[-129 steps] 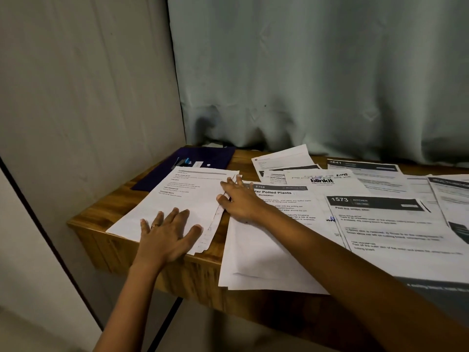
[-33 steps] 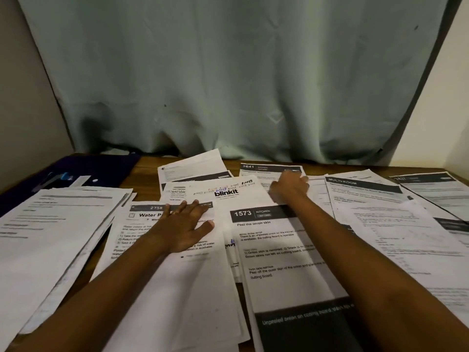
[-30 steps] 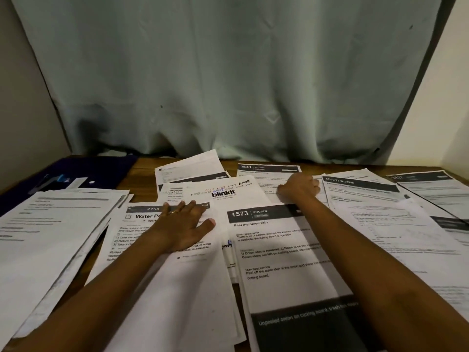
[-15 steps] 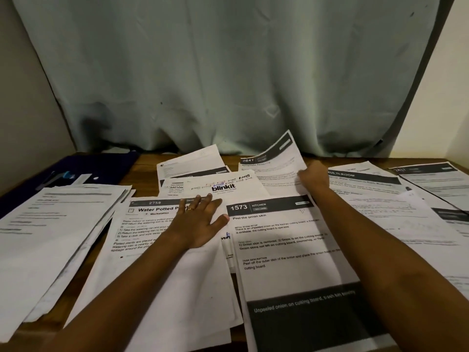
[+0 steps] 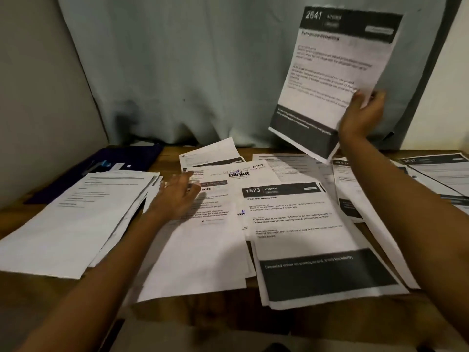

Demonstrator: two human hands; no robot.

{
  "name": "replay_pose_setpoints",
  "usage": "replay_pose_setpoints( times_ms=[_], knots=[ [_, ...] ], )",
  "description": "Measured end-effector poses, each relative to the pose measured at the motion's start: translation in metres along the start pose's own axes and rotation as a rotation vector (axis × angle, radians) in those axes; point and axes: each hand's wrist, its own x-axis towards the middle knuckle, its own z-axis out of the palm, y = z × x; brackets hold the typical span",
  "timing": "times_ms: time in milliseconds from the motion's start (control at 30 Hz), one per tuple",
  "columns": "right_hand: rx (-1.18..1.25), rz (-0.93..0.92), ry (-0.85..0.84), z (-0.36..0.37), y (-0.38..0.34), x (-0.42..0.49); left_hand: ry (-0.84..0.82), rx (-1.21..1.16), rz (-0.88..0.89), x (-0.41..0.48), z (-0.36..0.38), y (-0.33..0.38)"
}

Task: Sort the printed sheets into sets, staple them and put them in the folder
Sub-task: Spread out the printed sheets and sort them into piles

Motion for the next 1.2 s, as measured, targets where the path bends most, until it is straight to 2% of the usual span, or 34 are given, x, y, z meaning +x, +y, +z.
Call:
replay_pose_setpoints(
  times_ms=[100, 200, 333, 433, 500, 700, 833, 1067, 1200],
  knots=[
    [-0.003, 0.12, -0.024, 0.003, -0.02, -0.009, 0.012, -0.058, -0.073, -0.021, -0.007, -0.008],
    [-0.119, 0.294, -0.265, 0.008, -0.025, -0.029, 0.101, -0.2, -0.118, -0.043, -0.013, -0.005],
    [-0.36, 0.259, -0.541, 0.012, -0.027, -0.085, 0.279, -0.438, -0.259, -0.064, -0.022, -0.001],
    [-0.402, 0.281, -0.694, 0.01, -0.029, -0.141, 0.415, -0.589, -0.374, -0.073, -0.032, -0.001],
    [-0.402, 0.323, -0.775, 0.01, -0.029, -0.178, 0.429, -0.607, -0.368, -0.077, -0.037, -0.001],
    [-0.512, 0.316, -0.902, 0.011, -0.02, -0.243, 0.248, -0.269, -0.095, -0.084, -0.032, -0.013],
    [-0.594, 0.23, -0.947, 0.013, -0.021, -0.258, 0.138, -0.046, 0.063, -0.083, -0.016, -0.02],
    [-0.796, 0.015, -1.079, 0.012, -0.021, -0.267, 0.01, -0.001, 0.068, -0.073, 0.001, 0.006],
    [-0.824, -0.037, -1.156, 0.009, -0.02, -0.267, -0.148, 0.092, 0.038, -0.069, 0.015, 0.013]
  ],
)
